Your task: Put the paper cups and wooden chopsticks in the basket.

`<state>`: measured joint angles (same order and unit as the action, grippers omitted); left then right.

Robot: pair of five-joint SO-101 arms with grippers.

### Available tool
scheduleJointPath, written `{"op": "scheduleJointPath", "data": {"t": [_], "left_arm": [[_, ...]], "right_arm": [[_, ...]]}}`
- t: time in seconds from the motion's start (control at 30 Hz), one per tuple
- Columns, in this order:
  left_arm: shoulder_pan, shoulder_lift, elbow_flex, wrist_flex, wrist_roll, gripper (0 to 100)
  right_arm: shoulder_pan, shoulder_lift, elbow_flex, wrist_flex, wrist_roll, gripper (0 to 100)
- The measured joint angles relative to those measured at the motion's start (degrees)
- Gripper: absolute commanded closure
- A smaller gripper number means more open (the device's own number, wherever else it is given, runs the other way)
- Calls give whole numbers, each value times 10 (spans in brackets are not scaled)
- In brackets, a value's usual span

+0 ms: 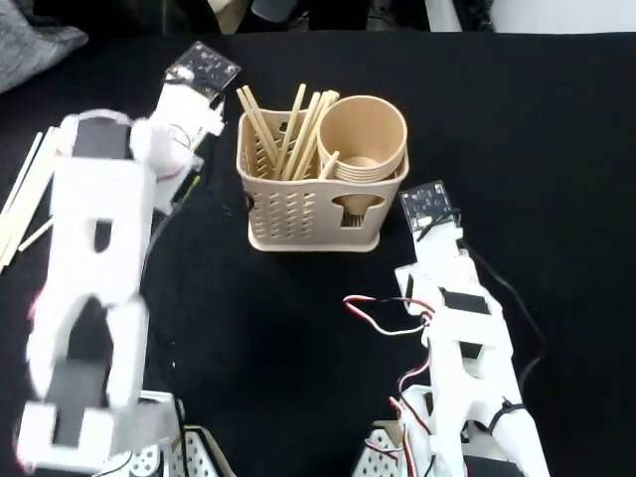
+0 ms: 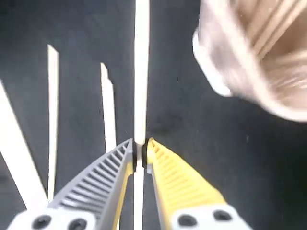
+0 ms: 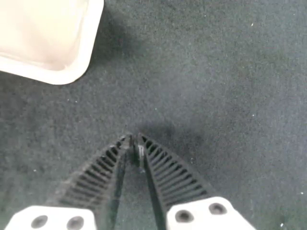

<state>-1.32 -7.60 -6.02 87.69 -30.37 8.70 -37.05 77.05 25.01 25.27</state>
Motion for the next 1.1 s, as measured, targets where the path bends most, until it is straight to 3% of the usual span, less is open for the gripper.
{"op": "scheduleJointPath", "data": {"t": [0.33, 0.6, 0.67, 0.77, 1.1], "left_arm": [[72, -456, 360, -292, 27, 971], [73, -772, 636, -669, 98, 968], [77, -793, 672, -755, 142, 968], [88, -804, 671, -817, 215, 968], [130, -565, 625, -833, 376, 967]], "right_arm": [[0, 0, 0, 0, 0, 986], [0, 0, 0, 0, 0, 986], [0, 0, 0, 0, 0, 986], [0, 0, 0, 0, 0, 986], [0, 0, 0, 0, 0, 986]]}}
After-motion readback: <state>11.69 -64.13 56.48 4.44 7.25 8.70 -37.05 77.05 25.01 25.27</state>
